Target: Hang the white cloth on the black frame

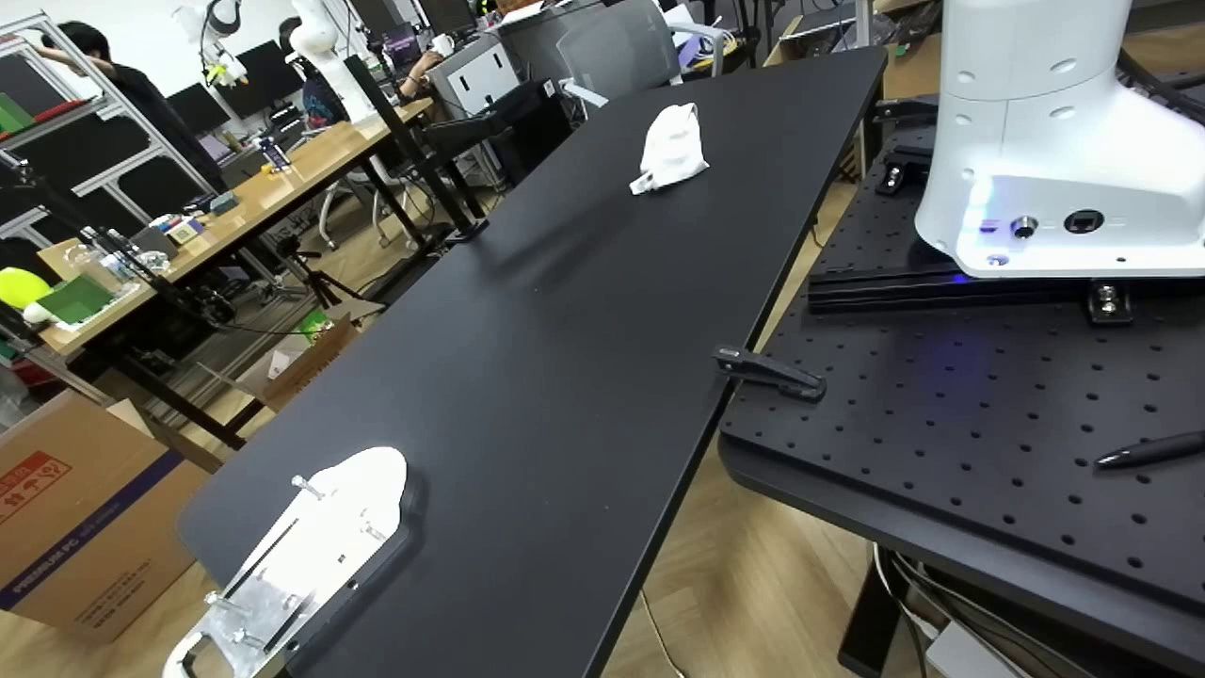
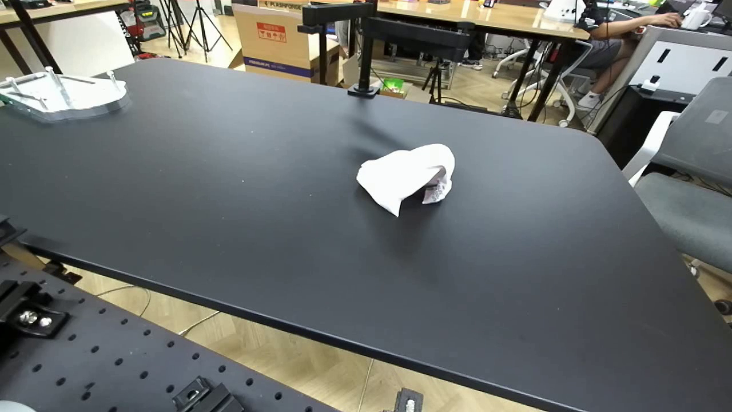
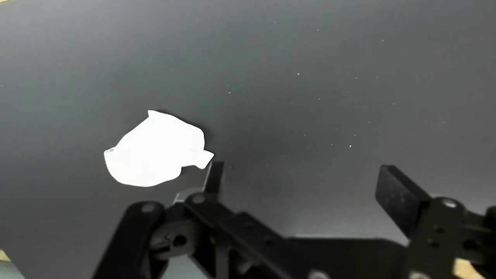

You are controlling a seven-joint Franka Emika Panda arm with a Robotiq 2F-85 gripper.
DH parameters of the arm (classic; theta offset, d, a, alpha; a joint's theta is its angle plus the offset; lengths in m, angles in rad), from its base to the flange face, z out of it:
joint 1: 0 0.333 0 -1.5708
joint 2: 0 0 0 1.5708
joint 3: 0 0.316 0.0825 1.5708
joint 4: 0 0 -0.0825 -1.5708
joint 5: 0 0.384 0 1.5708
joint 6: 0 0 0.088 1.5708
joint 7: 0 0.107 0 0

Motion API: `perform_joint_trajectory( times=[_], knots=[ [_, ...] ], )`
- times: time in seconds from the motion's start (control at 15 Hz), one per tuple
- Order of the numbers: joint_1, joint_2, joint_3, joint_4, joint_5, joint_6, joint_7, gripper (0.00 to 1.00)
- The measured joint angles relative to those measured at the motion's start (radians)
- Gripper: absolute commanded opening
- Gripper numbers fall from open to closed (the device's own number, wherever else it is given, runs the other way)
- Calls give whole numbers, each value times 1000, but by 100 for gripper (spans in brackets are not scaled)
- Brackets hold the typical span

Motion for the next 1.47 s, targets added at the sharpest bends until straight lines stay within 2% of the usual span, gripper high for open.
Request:
perform_joint_trajectory(
  times=[0.13, 0.33, 0.73, 1.13, 1.47],
  knots=[
    [-7, 8, 0, -2, -16, 58, 4, 100],
    [-54, 59, -2, -4, -62, 207, 9, 100],
    [-144, 278, -53, 13, -103, 436, 6, 100],
    [-186, 536, -131, 125, -115, 511, 20, 100],
    [-186, 585, -142, 160, -114, 521, 31, 100]
  ],
)
